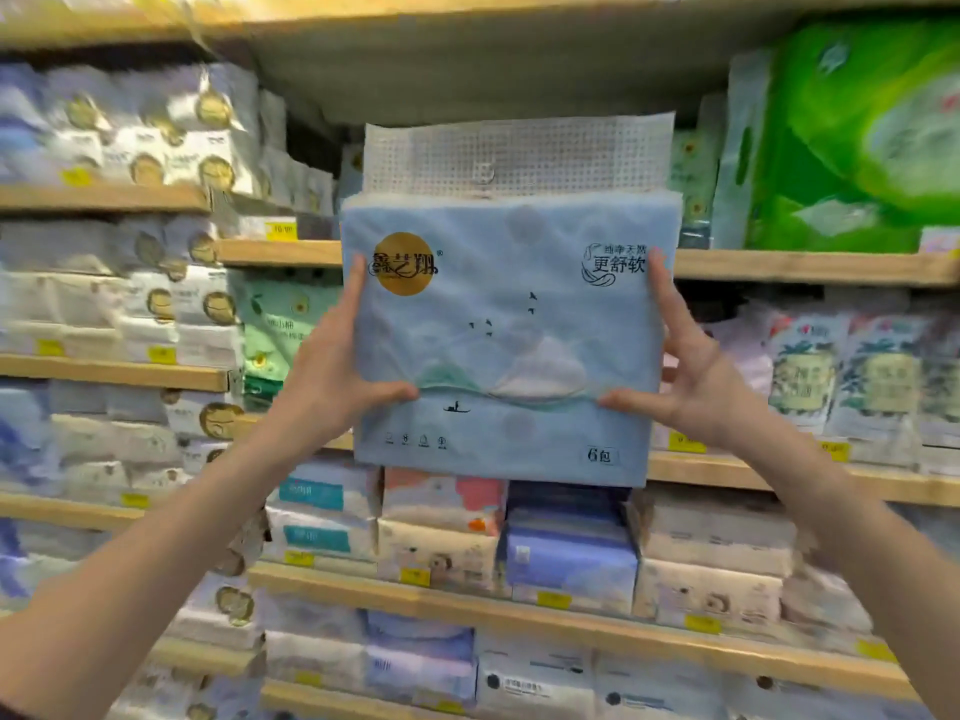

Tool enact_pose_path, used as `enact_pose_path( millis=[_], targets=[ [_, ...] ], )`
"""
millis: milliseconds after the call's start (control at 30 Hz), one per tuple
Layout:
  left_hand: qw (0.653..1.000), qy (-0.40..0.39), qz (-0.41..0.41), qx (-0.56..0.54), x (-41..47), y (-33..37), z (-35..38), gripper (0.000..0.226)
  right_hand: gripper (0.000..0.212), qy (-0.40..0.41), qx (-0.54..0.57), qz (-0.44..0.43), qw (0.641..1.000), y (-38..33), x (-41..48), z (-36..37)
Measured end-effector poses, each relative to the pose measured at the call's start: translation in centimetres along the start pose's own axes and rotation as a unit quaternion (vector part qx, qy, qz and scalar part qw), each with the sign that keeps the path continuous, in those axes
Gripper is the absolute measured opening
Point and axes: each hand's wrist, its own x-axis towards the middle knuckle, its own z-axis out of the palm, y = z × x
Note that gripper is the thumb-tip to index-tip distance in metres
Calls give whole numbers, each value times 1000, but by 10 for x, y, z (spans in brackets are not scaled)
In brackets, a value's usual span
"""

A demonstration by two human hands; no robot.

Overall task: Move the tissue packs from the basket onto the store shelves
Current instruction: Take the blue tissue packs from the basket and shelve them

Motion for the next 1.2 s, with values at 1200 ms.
enact_pose_path(
  millis=[1200],
  targets=[
    [937,286,202,11,258,13,51,114,111,193,-207,-238,929,77,241,-87]
  ],
)
